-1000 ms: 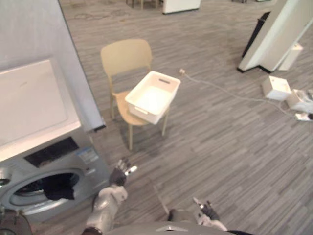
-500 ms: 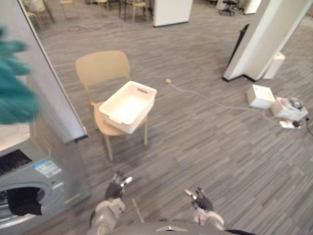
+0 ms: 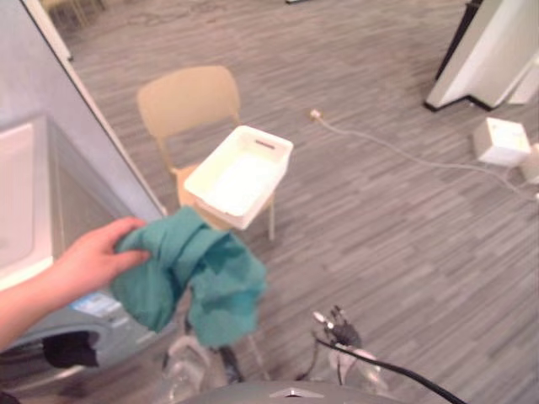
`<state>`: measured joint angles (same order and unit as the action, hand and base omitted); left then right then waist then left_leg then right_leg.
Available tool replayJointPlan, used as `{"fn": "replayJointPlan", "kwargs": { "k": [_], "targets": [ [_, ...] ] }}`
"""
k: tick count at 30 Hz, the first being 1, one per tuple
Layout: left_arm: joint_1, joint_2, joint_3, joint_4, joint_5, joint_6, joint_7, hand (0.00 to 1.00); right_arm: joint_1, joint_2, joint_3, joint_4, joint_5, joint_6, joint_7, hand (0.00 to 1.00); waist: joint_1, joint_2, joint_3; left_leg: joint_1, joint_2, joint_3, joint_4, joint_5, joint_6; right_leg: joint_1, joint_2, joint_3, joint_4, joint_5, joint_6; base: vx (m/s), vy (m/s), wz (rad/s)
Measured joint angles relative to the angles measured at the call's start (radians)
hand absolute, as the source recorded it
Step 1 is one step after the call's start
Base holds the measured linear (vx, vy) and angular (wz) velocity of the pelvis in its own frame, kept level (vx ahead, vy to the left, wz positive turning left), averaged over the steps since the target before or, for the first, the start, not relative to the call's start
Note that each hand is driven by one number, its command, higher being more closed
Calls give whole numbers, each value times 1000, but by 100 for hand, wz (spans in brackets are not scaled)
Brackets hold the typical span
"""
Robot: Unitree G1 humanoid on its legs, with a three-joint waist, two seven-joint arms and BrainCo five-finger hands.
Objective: Pick up the laundry basket with both hands and put the clothes into the washing machine.
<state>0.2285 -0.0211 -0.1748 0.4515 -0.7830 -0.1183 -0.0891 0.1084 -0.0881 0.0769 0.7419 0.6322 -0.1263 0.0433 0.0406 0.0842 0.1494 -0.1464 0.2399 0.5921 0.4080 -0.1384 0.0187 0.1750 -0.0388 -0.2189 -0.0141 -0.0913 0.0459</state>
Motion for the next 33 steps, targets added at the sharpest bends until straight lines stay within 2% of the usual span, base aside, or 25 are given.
{"fn": "replayJointPlan", "kwargs": {
  "k": [2, 3, 4, 5, 6, 7, 8, 9, 10, 11, 12, 14, 15, 16, 17, 18, 20, 21, 22, 24, 25, 27, 29, 31, 33],
  "targets": [
    [-10, 6, 7, 0, 0, 0, -4, 0, -17, 13, 34, -1, 0, 1, 2, 0, 2, -11, -5, 9, -15, 10, -2, -21, 6, -5, -10, 15, 8, -12, 4, 157, 87, -25],
    [-7, 6, 7, -2, 0, 0, -5, 0, -18, 25, 43, 0, -1, 1, 4, 0, 3, -20, -13, 9, -20, 11, 4, -48, 18, -24, -25, 21, 48, -40, 15, 159, 145, -18],
    [-7, 8, 6, -9, 0, -1, -6, 0, -19, 34, 43, 6, -1, 1, 5, 0, 7, -38, -24, 15, -29, 16, 10, -73, 13, -57, -48, 30, 129, -90, 28, 133, 140, -14],
    [-6, 8, 5, -9, 0, -1, -6, 0, -18, 40, 43, 17, -1, 1, 8, 0, 8, -49, -31, 25, -41, 17, 3, -84, 7, -76, -60, 42, 184, -115, 50, 150, 150, -12],
    [1, 7, -6, -5, 2, -1, -6, 0, -13, 40, 42, 29, -2, 3, 12, 0, 6, -60, -37, 48, -53, 19, -5, -101, -2, -132, -82, 74, 341, -150, 95, 160, 158, -1],
    [5, 13, -29, -5, 3, -1, -6, 0, -4, 40, 39, 28, -6, 3, 13, 0, -4, -65, -43, 66, -57, 16, -6, -104, 5, -208, -97, 108, 527, -149, 162, 157, 156, 10],
    [10, 17, -38, -4, 4, 0, -6, 0, -1, 41, 37, 28, -9, 3, 13, 0, -12, -69, -48, 70, -58, 13, -2, -104, 3, -244, -102, 122, 608, -136, 191, 155, 128, 27],
    [13, 25, -57, -4, 4, 0, -5, 0, 3, 41, 35, 21, -11, 3, 13, 0, -21, -85, -57, 82, -65, 5, 2, -108, 8, -301, -119, 138, 738, -91, 238, 135, 72, 31],
    [13, 33, -66, -4, 8, -1, -5, 0, 2, 42, 35, 21, -11, 3, 13, 0, -25, -95, -62, 86, -73, -7, -1, -109, 9, -320, -127, 139, 785, -67, 236, 190, 49, 51],
    [10, 43, -74, -5, 26, -1, -4, 0, 4, 43, 24, 22, -12, 3, 13, 0, -33, -104, -64, 106, -88, -34, -20, -109, 9, -346, -153, 111, 872, -11, 212, 193, 17, 67],
    [10, 43, -73, -6, 40, -1, -3, 0, 13, 49, 9, 24, -12, 3, 12, 0, -40, -100, -61, 128, -104, -68, -43, -109, 9, -357, -186, 63, 923, -56, 141, 192, -7, 75],
    [4, 44, -77, -6, 43, -2, -2, 0, 25, 49, -16, 21, -12, 3, 12, 0, -41, -102, -74, 137, -119, -129, -75, -107, 6, -368, -223, -30, 895, -150, 55, 202, -66, 90],
    [-8, 46, -88, -4, 43, -2, -2, 0, 26, 47, -37, 22, -12, 3, 11, 0, -41, -97, -73, 138, -120, -168, -89, -102, -2, -383, -236, -64, 828, -185, 30, 215, -123, 97],
    [-13, 47, -93, -1, 43, -2, -2, 0, 26, 46, -48, 21, -12, 3, 11, 0, -43, -94, -71, 140, -119, -187, -94, -97, -9, -387, -239, -68, 780, -188, 31, 144, -112, 100],
    [-16, 51, -101, 7, 43, -1, -2, 0, 34, 41, -60, 22, -11, 2, 11, 0, -50, -90, -70, 147, -115, -221, -100, -83, -30, -386, -242, -45, 663, -181, 36, 226, -240, 101],
    [-22, 53, -102, 23, 43, -2, -3, 0, 39, 42, -75, 22, -11, 1, 10, 0, -56, -91, -72, 147, -112, -256, -101, -77, -46, -385, -242, 15, 541, -151, 40, 185, -251, 108],
    [-38, 58, -102, 55, 44, -2, -1, 0, 40, 44, -89, 23, -10, 2, 8, 0, -54, -97, -77, 137, -106, -297, -106, -74, -80, -384, -245, 101, 401, -72, 39, 154, -293, 79],
    [-44, 73, -102, 67, 49, -2, 0, 0, 47, 52, -93, 26, -10, 2, 6, 0, -55, -119, -89, 130, -106, -326, -109, -73, -114, -386, -251, 153, 314, 13, 51, 191, -412, 67],
    [-52, 77, -100, 100, 51, -2, 4, 0, 47, 49, -98, 33, -10, 3, -1, 0, -50, -113, -98, 128, -88, -355, -117, -68, -148, -381, -228, 142, 318, 60, 130, 204, -414, 52],
    [-49, 49, -100, 111, 51, -2, 13, 0, 40, 8, -108, 25, -10, 2, -2, 0, -40, -61, -114, 127, -48, -362, -162, -42, -145, -386, -180, 117, 314, 44, 124, 208, -387, 22],
    [-55, 34, -96, 110, 52, -2, 13, 0, 33, -6, -113, 19, -10, 3, -2, 0, -41, -51, -116, 136, -44, -369, -197, -12, -143, -382, -164, 99, 323, 32, 114, 178, -315, 23],
    [-60, 29, -83, 109, 52, -5, 12, 0, 37, -4, -117, 15, -10, 4, -1, 0, -39, -50, -116, 152, -19, -373, -219, 6, -161, -366, -137, 72, 329, 20, 96, 129, -183, 21],
    [-53, 33, -31, 109, 52, -13, 13, 0, 54, 4, -110, -76, -11, 7, 0, 0, -40, -56, -113, 166, 21, -379, -216, 10, -173, -333, -104, 47, 332, 6, 78, 107, -142, 17],
    [-50, 37, 3, 109, 50, -15, 16, 0, 78, 14, -120, -269, -21, 5, 0, 0, -43, -68, -106, 149, 54, -411, -185, 1, -182, -306, -78, 14, 317, -9, 69, 64, -121, 37],
    [-44, 42, 16, 110, 48, -16, 16, 0, 80, 19, -156, -417, -56, -7, 0, 0, -43, -77, -104, 110, 68, -448, -127, -10, -164, -283, -71, -22, 313, -43, 66, 30, -73, 68]
  ]
}}
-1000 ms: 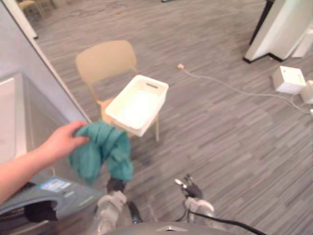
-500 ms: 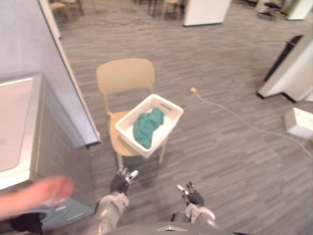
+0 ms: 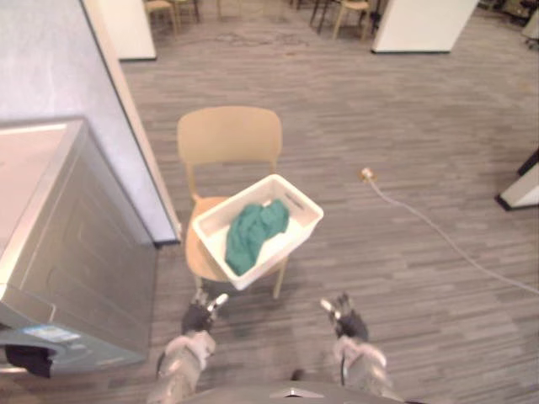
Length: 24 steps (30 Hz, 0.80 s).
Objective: Pick up the laundry basket with both hands and put the clothes into the washing machine.
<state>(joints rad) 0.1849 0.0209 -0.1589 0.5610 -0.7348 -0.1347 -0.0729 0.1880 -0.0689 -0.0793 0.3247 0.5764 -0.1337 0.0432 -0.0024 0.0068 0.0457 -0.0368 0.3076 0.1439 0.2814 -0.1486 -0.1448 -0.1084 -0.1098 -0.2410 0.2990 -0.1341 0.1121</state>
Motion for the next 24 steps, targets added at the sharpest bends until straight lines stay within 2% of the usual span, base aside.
{"fn": "replayJointPlan", "kwargs": {
  "k": [2, 4, 5, 6, 7, 8, 11, 12, 13, 15, 16, 19, 24],
  "targets": [
    [19, 0, -3, 0, -2, -4, 0, 0, -25, -5, -84, -118, -36, -43, -10, 0, 2, -7, 10, -57, 9, -12, 103, 4, 40, 67, -7, -60, -19, -21, 1, 46, -45, 102],
    [32, 1, -7, -2, -7, -4, 0, 0, -61, -26, -128, -143, -47, -63, -38, 0, 4, -13, 12, -70, 18, 26, 121, 13, 58, 117, -12, -109, -56, -9, -9, 52, 7, 91],
    [36, 4, -13, -7, -7, -4, 0, 0, -90, -43, -164, -154, -79, -74, -57, 0, 2, -19, 10, -74, 22, 84, 100, 28, 73, 145, -22, -152, -87, -4, -9, 59, 38, 101],
    [46, 11, -24, -28, -6, -4, -1, 0, -120, -64, -187, -152, -116, -79, -78, 0, 3, -32, 2, -78, 20, 151, 54, 59, 68, 147, -25, -174, -115, 5, -9, 48, 43, 94],
    [53, 14, -32, -45, -6, -4, -5, 0, -138, -77, -195, -152, -134, -79, -81, 0, 3, -34, 2, -82, 17, 170, 31, 73, 59, 145, -23, -181, -129, 12, -9, 58, 0, 70],
    [60, 20, -51, -62, -5, -2, -23, 0, -182, -110, -199, -143, -192, -77, -100, 0, 11, -34, 4, -89, 8, 174, -11, 99, 30, 139, -11, -188, -146, 37, -5, 45, -1, 49],
    [66, 41, -107, -72, 10, 8, -45, 0, -342, -197, -195, 4, -302, -62, -135, 0, 16, -33, 10, -118, -11, 150, -46, 124, 24, 120, -17, -187, -149, 46, -7, 17, 28, 38],
    [70, 44, -134, -81, 14, 9, -54, 0, -449, -259, -171, 140, -347, -47, -157, 0, 25, -30, 19, -139, -16, 141, -40, 126, 26, 110, -21, -195, -148, 49, -4, -12, 45, 27],
    [73, 44, -144, -84, 14, 10, -64, 0, -502, -289, -155, 199, -363, -37, -163, 0, 30, -25, 28, -150, -18, 137, -38, 127, 26, 102, -22, -198, -146, 51, -5, -48, 60, 21],
    [71, 62, -170, -149, 13, 16, -83, 0, -723, -383, -61, 424, -432, -2, -168, 0, 34, -8, 79, -197, -21, 130, -23, 136, 32, 45, -28, -196, -123, 58, -10, -112, 70, 2],
    [61, 64, -177, -175, 11, 16, -91, 0, -849, -425, -22, 537, -463, 16, -166, 0, 47, 6, 105, -243, -21, 132, -20, 148, 39, -9, -33, -189, -107, 68, -14, -149, 60, -9],
    [33, 78, -175, -199, 7, 15, -94, 0, -1091, -487, 25, 742, -501, 44, -163, 0, 70, 26, 176, -321, -30, 135, -24, 176, 52, -109, -47, -178, -74, 82, -20, -179, 56, -6],
    [22, 80, -157, -215, -15, 13, -90, 0, -1286, -552, 92, 909, -507, 73, -151, 0, 86, 24, 266, -400, -45, 151, -42, 214, 72, -222, -67, -160, -38, 101, -25, -91, 37, -6]
  ]
}}
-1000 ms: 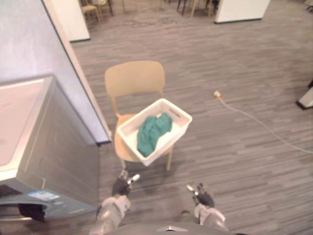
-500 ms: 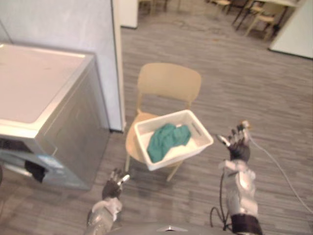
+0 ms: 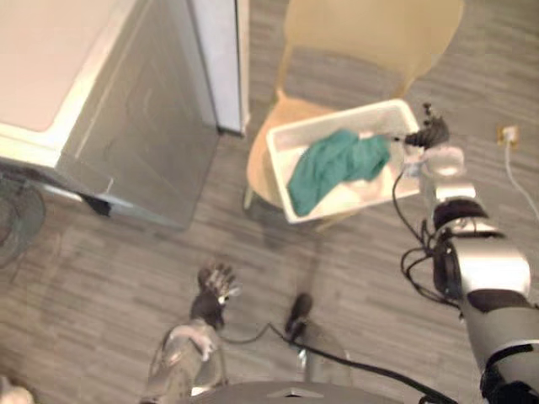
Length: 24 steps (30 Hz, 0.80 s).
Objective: Pick up the laundry basket with both hands and put the clothes into the washing machine.
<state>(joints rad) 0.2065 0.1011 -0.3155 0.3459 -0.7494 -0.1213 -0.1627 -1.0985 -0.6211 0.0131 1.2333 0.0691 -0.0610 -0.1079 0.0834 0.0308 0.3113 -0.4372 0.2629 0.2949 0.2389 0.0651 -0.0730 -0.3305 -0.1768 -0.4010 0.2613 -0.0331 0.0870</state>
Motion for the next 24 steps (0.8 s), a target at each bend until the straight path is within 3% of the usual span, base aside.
{"fn": "replayJointPlan", "kwargs": {
  "k": [5, 11, 18, 24],
  "targets": [
    [-6, -10, 0, -62, -37, -12, 6, 0, -74, -11, 70, 10, -30, 9, 24, 0, 5, 0, 62, -42, -2, 8, -21, 32, 3, -69, -8, 7, 31, 8, -7, -85, 8, -4],
    [-23, -50, 3, -66, -115, -18, 21, 0, -115, -15, 164, 10, -77, 27, 46, 0, 24, -1, 83, -76, -9, 6, -111, 101, -1, -134, -21, -29, 71, -3, -21, -53, -30, 15],
    [-36, -69, 36, -118, -160, -18, 27, 0, -158, -18, 264, 10, -74, 44, 79, 0, 27, -2, 98, -125, -26, 13, -220, 172, 8, -216, -46, -65, 106, -9, -23, -20, -38, 17],
    [-39, -83, 41, -136, -202, -22, 29, 0, -160, -87, 412, -1, -73, 42, 88, 0, 37, -3, 116, -172, -31, 57, -315, 251, 18, -285, -54, -99, 109, -8, -23, 42, -21, 13]
  ]
}}
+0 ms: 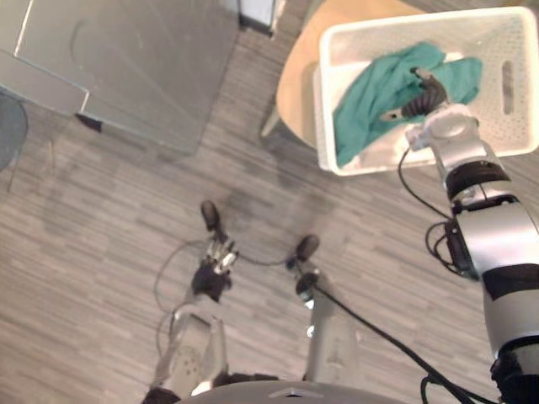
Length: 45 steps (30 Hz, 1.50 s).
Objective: Pick up the laundry basket with both hands and put the clothes into the washing machine.
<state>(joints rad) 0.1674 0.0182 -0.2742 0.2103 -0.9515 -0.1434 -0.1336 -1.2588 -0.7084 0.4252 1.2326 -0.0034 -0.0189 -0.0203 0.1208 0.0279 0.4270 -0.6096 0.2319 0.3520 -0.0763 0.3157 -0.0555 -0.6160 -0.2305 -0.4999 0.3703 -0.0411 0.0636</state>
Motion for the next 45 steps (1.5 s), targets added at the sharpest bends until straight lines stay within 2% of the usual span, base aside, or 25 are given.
{"fn": "replayJointPlan", "kwargs": {
  "k": [2, 4, 6, 12, 13, 17, 24, 27, 31, 34, 38, 44, 45],
  "targets": [
    [-6, -5, 5, -5, -16, -3, 1, 0, -10, -43, 56, -3, -4, -4, 12, 0, 9, 0, 0, -35, 3, 7, 0, 2, 0, -32, 2, -3, -7, 6, -2, 61, -5, -3],
    [-26, -30, 34, -7, -30, -11, 21, 0, -19, -82, 142, -14, -14, -10, 20, 0, 9, 0, 1, -68, 6, 18, 0, 8, 1, -62, 8, -2, -27, 20, -3, 82, 8, -12],
    [-33, -41, 37, -35, -34, -21, 34, 0, -23, -111, 176, -40, -30, -20, 19, 0, 9, 0, 1, -88, 13, 58, 0, 16, 7, -80, 17, -1, -50, 38, -5, 74, 24, -17],
    [-47, -78, 30, -79, -60, -30, 35, 0, -48, -139, 203, -51, -25, -33, 13, 0, 10, 0, 1, -110, 30, 95, 0, 18, 3, -110, 36, 13, -77, 53, -7, 77, -7, -16],
    [-55, -78, 31, -78, -67, -30, 36, 0, -48, -139, 202, -66, -8, -34, 11, 100, 10, 0, 1, -112, 34, 100, 0, 18, 3, -116, 39, 17, -74, 53, -7, 61, -37, -14],
    [-90, -79, 31, -77, -68, -31, 36, 0, -34, -121, 174, -79, 16, -37, -32, 100, 11, 0, 1, -108, 39, 106, 0, 20, 1, -119, 42, 19, -64, 49, -14, 26, -41, -5],
    [-148, -81, 32, -83, -67, -37, 39, 0, 36, -69, -34, -141, 39, -17, -100, 100, 16, 0, 0, -90, 45, 107, 9, 24, 5, -111, 37, 19, -32, 42, -22, -5, -67, 1],
    [-158, -81, 34, -83, -67, -43, 42, 0, 89, -50, -170, -225, 99, -16, -147, 100, 9, -1, -1, -65, 59, 109, 29, 24, 5, -76, 44, 15, -26, 40, -26, -18, -98, 3],
    [-162, -75, 33, -94, -67, -55, 46, 0, 198, -35, -393, -472, 161, -24, -246, 100, -6, -10, -13, 5, 67, 111, 40, -2, 4, -6, 42, 5, 8, 2, -29, -33, -107, 9],
    [-154, -65, 32, -115, -66, -56, 46, 0, 251, -13, -492, -587, 175, -30, -294, 100, -20, -30, -44, 37, 70, 120, 38, -3, 5, 27, 43, 0, 11, -6, -29, 3, -92, 7],
    [-138, -25, 22, -115, -54, -55, 38, 0, 361, 35, -607, -750, 173, -52, -337, 100, -30, -78, -107, 135, 60, 132, 35, -8, 5, 116, 38, 13, 8, -19, -15, 67, -80, 2],
    [-67, 14, -16, -111, -2, -53, 15, 0, 429, 35, -658, -777, 152, -92, -336, 100, -48, -97, -226, 245, 37, 139, 19, -27, -3, 220, 37, 34, -16, -31, 3, 83, -37, 1],
    [-50, 22, -17, -107, 4, -53, 10, 0, 429, 34, -654, -742, 152, -96, -329, 0, -52, -103, -244, 264, 36, 137, 20, -36, -4, 235, 39, 44, -26, -32, 5, 47, -20, -14]
  ]
}}
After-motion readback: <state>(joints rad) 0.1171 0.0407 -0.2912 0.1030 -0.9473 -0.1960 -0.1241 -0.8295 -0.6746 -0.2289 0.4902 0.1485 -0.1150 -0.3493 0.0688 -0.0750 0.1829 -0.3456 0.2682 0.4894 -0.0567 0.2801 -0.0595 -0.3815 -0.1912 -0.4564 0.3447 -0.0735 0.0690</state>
